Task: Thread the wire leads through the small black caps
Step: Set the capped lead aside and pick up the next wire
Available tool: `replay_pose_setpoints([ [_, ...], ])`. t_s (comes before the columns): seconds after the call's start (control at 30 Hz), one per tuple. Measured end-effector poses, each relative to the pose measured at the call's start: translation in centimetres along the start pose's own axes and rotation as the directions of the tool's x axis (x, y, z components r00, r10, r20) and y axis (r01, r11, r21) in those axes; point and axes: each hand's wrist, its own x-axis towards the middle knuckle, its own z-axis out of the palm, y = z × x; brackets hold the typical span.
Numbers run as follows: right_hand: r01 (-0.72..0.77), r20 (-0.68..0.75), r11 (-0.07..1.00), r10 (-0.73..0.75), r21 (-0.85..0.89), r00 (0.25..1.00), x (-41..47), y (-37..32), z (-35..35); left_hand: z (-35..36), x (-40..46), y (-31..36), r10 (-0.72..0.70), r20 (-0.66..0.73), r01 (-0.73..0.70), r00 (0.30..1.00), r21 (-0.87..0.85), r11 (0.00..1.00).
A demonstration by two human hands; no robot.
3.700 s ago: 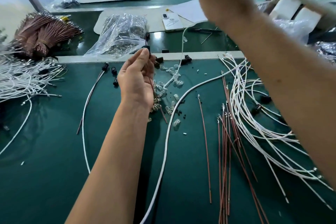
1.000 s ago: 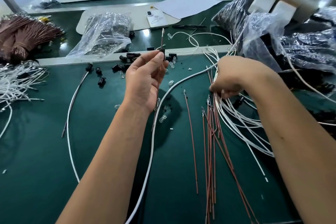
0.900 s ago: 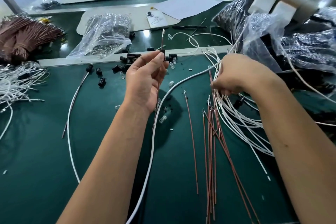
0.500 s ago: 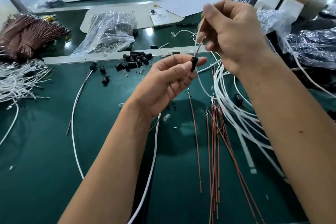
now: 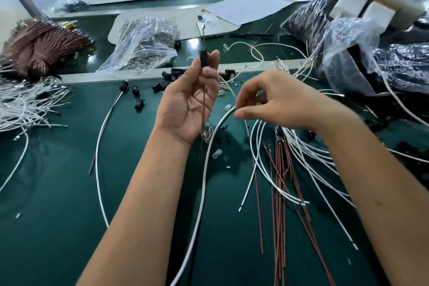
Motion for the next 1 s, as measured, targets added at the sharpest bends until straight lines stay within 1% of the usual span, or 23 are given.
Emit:
replay_pose_setpoints([
  [0.07, 0.020, -0.199, 0.999, -0.012, 0.037, 0.980, 0.1, 0.3, 0.7, 0.2, -0.2, 0.1, -0.016, -0.016, 0.015, 1.000, -0.066, 0.998],
  [0.1, 0.023, -0.234, 0.997, -0.004, 0.079, 0.972, 0.1, 0.4, 0.9, 0.3, -0.2, 0.1, -0.026, -0.026, 0.024, 0.999, -0.076, 0.997],
  [0.17, 0.034, -0.197, 0.994, -0.012, 0.108, 0.980, 0.1, 0.3, 1.5, 0.4, -0.3, 0.0, -0.054, -0.044, 0.051, 0.998, -0.080, 0.995],
  [0.23, 0.058, -0.176, 0.994, -0.041, 0.090, 0.984, -0.1, 0.3, 2.1, 0.4, -0.3, -0.2, -0.077, -0.064, 0.073, 0.995, -0.064, 0.995],
  [0.27, 0.064, -0.179, 0.991, -0.042, 0.119, 0.983, -0.1, 0.5, 2.2, 0.4, -0.3, -0.3, -0.080, -0.072, 0.077, 0.994, -0.045, 0.996],
  [0.3, 0.059, -0.179, 0.978, -0.023, 0.199, 0.984, -0.3, 0.8, 2.2, 0.3, -0.2, -0.4, -0.073, -0.077, 0.072, 0.994, -0.012, 0.997],
  [0.33, 0.045, -0.172, 0.941, 0.014, 0.336, 0.985, -0.4, 1.0, 2.2, 0.3, -0.2, -0.3, -0.057, -0.081, 0.060, 0.995, 0.031, 0.998],
  [0.37, 0.022, -0.155, 0.866, 0.064, 0.500, 0.986, -0.7, 1.3, 2.0, 0.2, -0.1, -0.3, -0.037, -0.086, 0.043, 0.996, 0.078, 0.996],
  [0.43, -0.005, -0.106, 0.633, 0.137, 0.774, 0.985, -1.4, 1.7, 1.4, -0.2, 0.1, 0.1, 0.003, -0.099, 0.013, 0.995, 0.160, 0.987],
  [0.47, 0.001, -0.095, 0.526, 0.150, 0.851, 0.984, -1.7, 1.9, 1.3, -0.4, 0.2, 0.3, 0.023, -0.106, 0.000, 0.994, 0.213, 0.977],
  [0.5, 0.017, -0.100, 0.456, 0.158, 0.890, 0.982, -1.9, 2.1, 1.3, -0.6, 0.3, 0.4, 0.043, -0.115, -0.008, 0.992, 0.285, 0.958],
  [0.53, 0.039, -0.118, 0.423, 0.162, 0.905, 0.980, -2.1, 2.2, 1.4, -0.8, 0.3, 0.5, 0.060, -0.130, -0.008, 0.990, 0.372, 0.928],
  [0.6, 0.096, -0.177, 0.392, 0.174, 0.915, 0.969, -2.1, 2.2, 1.6, -0.9, 0.4, 0.2, 0.072, -0.165, 0.027, 0.984, 0.531, 0.847],
  [0.67, 0.158, -0.231, 0.340, 0.186, 0.927, 0.955, -2.0, 2.0, 1.7, -0.9, 0.3, -0.2, 0.049, -0.184, 0.075, 0.982, 0.612, 0.787],
  [0.73, 0.197, -0.255, 0.280, 0.188, 0.939, 0.948, -2.0, 1.8, 1.6, -0.8, 0.3, -0.5, 0.024, -0.174, 0.098, 0.984, 0.659, 0.746],
  [0.8, 0.215, -0.262, 0.245, 0.184, 0.946, 0.947, -1.9, 1.7, 1.5, -0.8, 0.3, -0.7, 0.018, -0.158, 0.097, 0.987, 0.687, 0.720],
  [0.9, 0.224, -0.276, 0.242, 0.209, 0.944, 0.938, -1.8, 1.4, 1.8, -0.6, 0.2, -0.7, 0.019, -0.145, 0.088, 0.989, 0.697, 0.712],
  [1.0, 0.205, -0.273, 0.271, 0.244, 0.941, 0.931, -1.7, 1.0, 2.4, -0.5, 0.1, -0.9, 0.008, -0.135, 0.090, 0.991, 0.701, 0.707],
])
